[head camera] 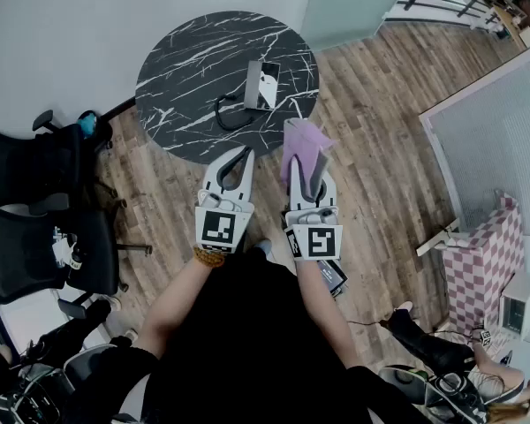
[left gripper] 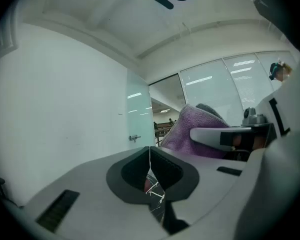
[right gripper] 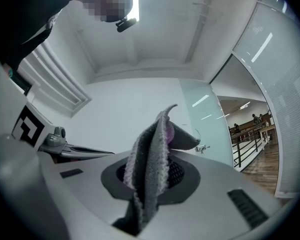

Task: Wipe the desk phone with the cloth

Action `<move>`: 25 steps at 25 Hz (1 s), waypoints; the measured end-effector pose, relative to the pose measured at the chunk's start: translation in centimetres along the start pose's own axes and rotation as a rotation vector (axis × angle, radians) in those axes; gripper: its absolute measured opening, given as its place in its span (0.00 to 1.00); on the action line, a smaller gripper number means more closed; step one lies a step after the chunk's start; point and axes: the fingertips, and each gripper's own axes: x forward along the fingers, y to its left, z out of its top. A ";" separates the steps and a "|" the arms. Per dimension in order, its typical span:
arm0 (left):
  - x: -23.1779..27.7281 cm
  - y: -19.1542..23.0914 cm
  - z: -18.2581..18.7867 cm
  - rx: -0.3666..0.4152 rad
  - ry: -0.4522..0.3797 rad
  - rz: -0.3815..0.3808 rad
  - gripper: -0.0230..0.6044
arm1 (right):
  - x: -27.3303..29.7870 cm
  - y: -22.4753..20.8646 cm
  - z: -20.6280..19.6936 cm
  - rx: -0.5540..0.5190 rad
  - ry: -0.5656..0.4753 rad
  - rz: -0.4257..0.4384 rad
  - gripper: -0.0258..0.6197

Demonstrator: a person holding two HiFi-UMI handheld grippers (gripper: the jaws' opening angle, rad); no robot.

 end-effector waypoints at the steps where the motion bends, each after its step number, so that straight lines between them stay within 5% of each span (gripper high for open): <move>1: 0.2 0.1 0.0 -0.001 0.000 -0.001 0.06 | 0.2 0.0 -0.1 0.002 0.000 -0.003 0.14; 25: 7.1 5.6 -1.3 -0.037 0.023 -0.022 0.06 | 8.5 -3.3 -2.4 0.049 0.053 0.003 0.15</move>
